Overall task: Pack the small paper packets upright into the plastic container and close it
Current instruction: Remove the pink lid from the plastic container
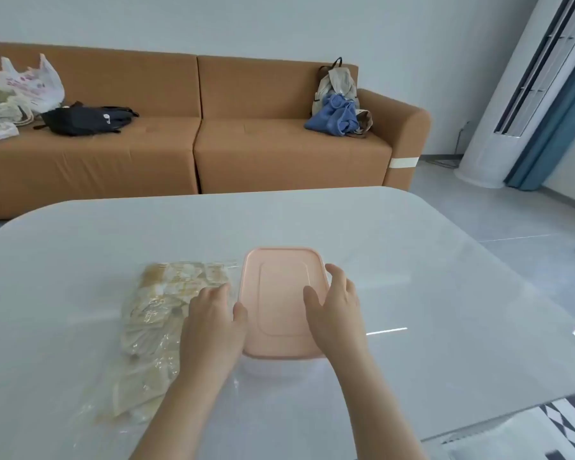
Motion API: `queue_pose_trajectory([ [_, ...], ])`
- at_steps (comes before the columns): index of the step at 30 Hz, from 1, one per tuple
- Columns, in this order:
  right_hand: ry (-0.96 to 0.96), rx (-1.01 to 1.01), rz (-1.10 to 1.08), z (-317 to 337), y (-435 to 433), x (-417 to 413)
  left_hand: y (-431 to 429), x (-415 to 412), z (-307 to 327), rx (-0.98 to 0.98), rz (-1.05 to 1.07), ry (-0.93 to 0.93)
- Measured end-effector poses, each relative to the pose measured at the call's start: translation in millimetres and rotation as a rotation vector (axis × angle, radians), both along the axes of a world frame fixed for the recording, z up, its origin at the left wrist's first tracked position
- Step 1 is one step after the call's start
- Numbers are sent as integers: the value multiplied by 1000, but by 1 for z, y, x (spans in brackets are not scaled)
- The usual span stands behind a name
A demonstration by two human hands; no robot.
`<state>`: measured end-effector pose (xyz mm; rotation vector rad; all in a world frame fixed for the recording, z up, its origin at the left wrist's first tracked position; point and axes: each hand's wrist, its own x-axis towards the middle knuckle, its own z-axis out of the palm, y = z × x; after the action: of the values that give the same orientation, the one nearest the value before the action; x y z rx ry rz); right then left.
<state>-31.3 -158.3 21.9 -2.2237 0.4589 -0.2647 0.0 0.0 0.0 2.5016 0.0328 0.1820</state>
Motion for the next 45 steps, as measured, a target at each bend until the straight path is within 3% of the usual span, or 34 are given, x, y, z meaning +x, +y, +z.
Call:
queue_pose_trajectory([
  [6,83,63,36,-6,-2,3,2,3,-9,-95,4,45],
  [13,-6,181,18,-4,-8,3,-3,1,-2,-275,31,25],
  [17,-178,436,-42,7,-18,3,-2,-2,7,-545,52,-3],
  [20,-265,888,-78,11,-25,-2,-2,1,9,-672,51,4],
  [22,-226,1121,-46,15,-26,-6,-6,2,9,-715,55,23],
  [26,-251,1213,4,28,-33,-11,-9,1,8,-681,75,10],
  [29,-430,1045,-28,53,-53,-17,-7,4,2,-554,58,86],
  [32,-497,524,-76,76,-64,-26,-11,7,-8,-523,65,118],
  [34,-444,158,-89,77,-62,-25,-17,8,-12,-542,95,89],
  [37,-340,-182,-137,54,-63,-16,-25,8,-16,-561,108,29],
  [45,-51,-284,-96,-21,-74,12,-33,11,-20,-532,160,-29],
])
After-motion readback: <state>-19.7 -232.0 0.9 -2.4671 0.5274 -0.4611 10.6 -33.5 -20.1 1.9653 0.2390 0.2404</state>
